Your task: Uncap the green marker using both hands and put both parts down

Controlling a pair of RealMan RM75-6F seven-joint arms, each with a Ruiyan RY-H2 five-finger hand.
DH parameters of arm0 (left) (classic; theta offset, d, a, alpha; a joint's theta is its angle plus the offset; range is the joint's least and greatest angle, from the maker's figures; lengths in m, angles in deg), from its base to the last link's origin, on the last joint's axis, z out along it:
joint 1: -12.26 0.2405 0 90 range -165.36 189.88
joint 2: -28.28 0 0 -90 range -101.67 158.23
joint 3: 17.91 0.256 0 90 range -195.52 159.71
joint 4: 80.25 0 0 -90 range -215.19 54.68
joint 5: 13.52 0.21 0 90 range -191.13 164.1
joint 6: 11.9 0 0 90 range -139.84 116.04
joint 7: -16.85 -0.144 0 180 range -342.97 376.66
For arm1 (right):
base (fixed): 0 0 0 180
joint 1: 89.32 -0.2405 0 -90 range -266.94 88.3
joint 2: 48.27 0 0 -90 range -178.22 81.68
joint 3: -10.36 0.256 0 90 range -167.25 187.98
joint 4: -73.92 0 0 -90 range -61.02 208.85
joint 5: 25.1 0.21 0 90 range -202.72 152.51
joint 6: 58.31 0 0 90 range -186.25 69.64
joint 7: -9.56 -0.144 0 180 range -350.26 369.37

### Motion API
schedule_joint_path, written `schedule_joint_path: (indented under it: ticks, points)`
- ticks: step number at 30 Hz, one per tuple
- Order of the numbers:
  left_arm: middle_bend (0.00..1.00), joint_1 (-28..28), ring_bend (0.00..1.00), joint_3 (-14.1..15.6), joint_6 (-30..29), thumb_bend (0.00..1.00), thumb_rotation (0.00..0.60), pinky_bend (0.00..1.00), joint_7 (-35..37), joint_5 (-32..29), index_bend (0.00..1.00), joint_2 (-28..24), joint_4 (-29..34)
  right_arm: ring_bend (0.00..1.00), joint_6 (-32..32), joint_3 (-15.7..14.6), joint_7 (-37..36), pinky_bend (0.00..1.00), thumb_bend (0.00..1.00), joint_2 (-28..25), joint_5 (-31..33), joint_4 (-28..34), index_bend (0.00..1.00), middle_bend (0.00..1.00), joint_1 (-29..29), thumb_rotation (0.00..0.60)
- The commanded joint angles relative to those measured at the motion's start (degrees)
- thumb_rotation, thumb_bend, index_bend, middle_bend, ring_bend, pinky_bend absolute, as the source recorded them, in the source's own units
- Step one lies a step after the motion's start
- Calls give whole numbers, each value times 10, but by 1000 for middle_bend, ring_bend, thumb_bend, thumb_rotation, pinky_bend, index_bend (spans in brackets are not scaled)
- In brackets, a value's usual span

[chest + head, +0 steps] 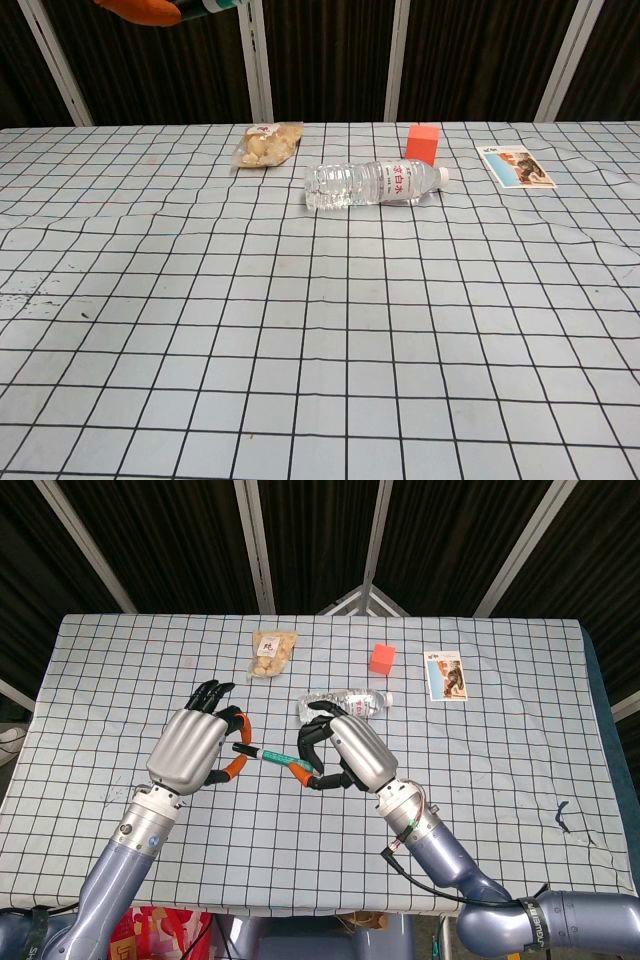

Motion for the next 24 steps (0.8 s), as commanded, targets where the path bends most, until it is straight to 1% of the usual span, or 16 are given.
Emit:
schedule_joint_path:
  ticks: [1, 9, 14, 24]
  points:
    - [412, -2, 101, 1, -1, 426, 600, 77, -3, -2, 540, 2, 0, 475, 0, 0, 1, 149, 790, 0, 0, 0, 867, 718, -1, 600]
    - [405, -5, 100, 1, -2, 426, 600, 77, -3, -6, 541, 5, -3, 479, -1, 0, -6, 149, 797, -2, -1, 1, 867, 721, 1, 600]
    - [409, -9, 100, 3, -2, 447, 600, 77, -10, -8, 545, 7, -5, 482, 0, 0, -11, 149, 799, 0, -5, 0, 867, 723, 1, 600]
    - [416, -14, 100, 2, -7, 467, 600, 76, -15, -12, 576, 14, -6, 485, -3, -1, -18, 149, 800, -2, -10, 0, 869, 725, 4, 600]
